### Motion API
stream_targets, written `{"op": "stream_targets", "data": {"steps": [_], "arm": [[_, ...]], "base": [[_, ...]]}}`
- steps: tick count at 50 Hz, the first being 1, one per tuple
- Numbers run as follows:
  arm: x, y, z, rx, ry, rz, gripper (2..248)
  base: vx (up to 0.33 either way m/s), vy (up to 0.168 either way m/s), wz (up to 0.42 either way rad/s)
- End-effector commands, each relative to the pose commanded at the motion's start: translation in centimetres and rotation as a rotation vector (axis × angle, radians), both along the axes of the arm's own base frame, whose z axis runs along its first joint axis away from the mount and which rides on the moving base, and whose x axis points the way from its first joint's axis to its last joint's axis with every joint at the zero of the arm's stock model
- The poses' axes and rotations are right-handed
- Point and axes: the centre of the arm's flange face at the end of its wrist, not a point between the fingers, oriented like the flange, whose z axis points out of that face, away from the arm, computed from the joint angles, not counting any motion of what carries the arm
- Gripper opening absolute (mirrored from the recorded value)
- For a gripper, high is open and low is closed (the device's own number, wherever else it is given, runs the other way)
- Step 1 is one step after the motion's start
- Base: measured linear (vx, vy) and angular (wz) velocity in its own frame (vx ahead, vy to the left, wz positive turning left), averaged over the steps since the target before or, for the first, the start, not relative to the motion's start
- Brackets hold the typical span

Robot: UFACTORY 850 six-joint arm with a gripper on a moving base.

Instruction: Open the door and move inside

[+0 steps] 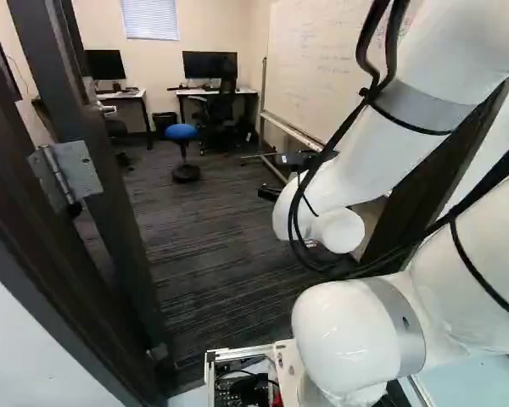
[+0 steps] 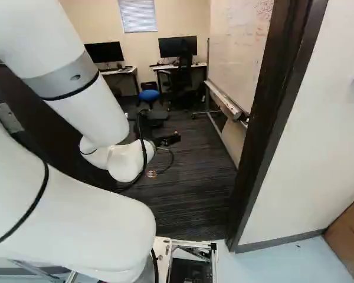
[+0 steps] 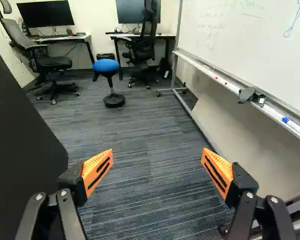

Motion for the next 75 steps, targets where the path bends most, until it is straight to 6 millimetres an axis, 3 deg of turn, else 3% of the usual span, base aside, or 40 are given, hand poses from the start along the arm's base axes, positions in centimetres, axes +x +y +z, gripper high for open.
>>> {"op": "stream_targets", "data": {"steps": [75], "arm": [[0.00,0.00,0.00,0.000,0.000,0.000,247]], "base": [[0.160,-0.003,-0.015]]}}
